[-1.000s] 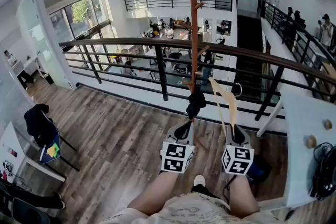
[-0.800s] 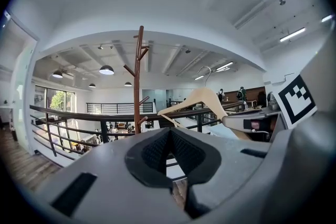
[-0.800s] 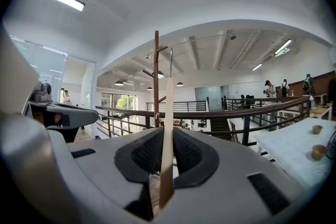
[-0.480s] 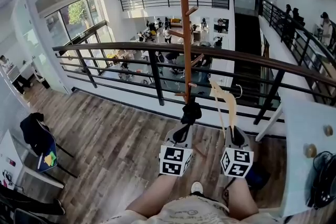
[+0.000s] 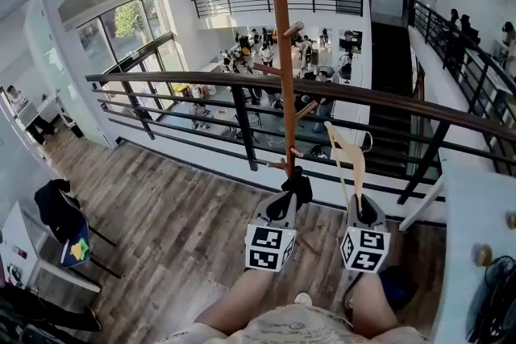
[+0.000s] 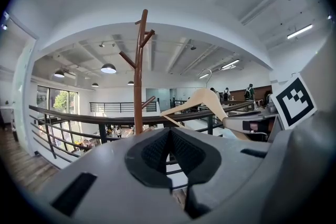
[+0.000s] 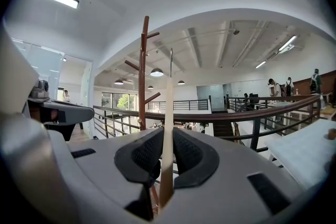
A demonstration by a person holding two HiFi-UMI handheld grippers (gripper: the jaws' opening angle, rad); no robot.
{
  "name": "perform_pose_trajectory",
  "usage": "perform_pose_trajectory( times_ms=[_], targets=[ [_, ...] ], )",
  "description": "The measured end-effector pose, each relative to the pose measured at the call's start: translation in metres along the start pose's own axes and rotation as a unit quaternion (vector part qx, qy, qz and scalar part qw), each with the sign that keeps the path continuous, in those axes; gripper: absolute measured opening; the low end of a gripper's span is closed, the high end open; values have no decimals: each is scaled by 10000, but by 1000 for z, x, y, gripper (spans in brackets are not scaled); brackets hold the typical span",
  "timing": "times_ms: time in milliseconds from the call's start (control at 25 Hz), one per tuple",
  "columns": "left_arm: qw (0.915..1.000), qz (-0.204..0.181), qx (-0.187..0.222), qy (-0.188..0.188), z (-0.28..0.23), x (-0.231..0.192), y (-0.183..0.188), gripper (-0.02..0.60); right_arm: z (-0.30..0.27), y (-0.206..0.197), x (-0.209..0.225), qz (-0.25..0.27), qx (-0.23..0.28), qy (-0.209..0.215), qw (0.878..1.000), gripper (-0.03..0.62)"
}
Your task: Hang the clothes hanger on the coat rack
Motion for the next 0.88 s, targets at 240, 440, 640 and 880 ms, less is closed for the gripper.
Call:
perform_pose_trajectory(
  times_ms=[240, 440, 640, 880],
  targets=[
    [10000, 29, -72, 6, -45, -6, 2, -3, -46, 1, 15, 47, -94, 156, 9998, 51],
    [9998, 99, -52, 159, -70, -14, 11, -3, -77, 11, 19, 194, -125, 422, 9988, 51],
    [9994, 125, -102, 309, -79, -21, 4, -3, -99, 8, 17, 321, -137, 565, 9978, 51],
    [9985, 185, -176, 486, -79, -37, 0, -3, -115, 10, 6, 521, -165, 691, 9961, 51]
  ],
)
Point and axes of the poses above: the fingertips, and each gripper's own axes: z backward along the fingers, x to its right, y out of its top, the point moved 10 cm from there along z, backward along the fingers
